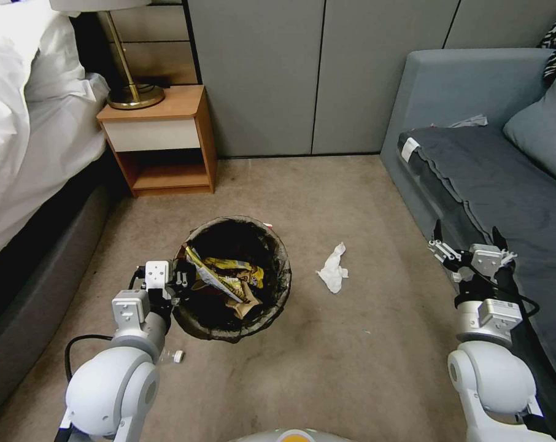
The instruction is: Pick up the trash bin, then pick up the garbage from the floor and place it into the trash bin.
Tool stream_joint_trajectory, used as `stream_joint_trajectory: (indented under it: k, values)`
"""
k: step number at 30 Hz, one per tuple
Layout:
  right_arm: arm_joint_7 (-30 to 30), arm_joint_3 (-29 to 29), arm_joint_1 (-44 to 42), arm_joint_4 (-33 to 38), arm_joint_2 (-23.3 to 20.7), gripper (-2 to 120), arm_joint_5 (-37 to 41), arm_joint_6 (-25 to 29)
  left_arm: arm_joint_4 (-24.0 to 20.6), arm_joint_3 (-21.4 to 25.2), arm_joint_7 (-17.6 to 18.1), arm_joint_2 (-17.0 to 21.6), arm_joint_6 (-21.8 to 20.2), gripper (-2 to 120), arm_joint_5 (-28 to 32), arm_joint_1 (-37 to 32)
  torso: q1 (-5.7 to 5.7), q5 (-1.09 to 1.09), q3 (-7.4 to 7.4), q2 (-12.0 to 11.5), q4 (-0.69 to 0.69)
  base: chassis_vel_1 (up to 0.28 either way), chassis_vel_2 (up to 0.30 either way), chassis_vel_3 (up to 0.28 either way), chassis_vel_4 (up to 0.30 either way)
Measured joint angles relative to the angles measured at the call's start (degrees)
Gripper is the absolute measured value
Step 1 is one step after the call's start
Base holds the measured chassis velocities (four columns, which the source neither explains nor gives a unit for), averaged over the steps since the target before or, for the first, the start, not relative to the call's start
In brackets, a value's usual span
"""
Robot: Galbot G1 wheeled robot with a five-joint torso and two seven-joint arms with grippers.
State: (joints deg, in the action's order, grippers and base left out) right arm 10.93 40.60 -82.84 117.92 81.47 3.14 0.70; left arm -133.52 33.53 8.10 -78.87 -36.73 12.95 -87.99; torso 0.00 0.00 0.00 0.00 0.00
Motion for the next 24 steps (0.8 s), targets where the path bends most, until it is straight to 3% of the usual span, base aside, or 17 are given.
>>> stream_joint_trajectory:
  k: [24]
  values:
    - [0.0, -0.6, 0.0, 0.0, -0.4, 100, 0.0, 0.0, -0.4, -0.2, 0.0, 0.3, -0.1, 0, -0.1, -0.3, 0.00, 0.00, 0.00, 0.0, 0.00, -0.062, 0.062, 0.065, -0.060]
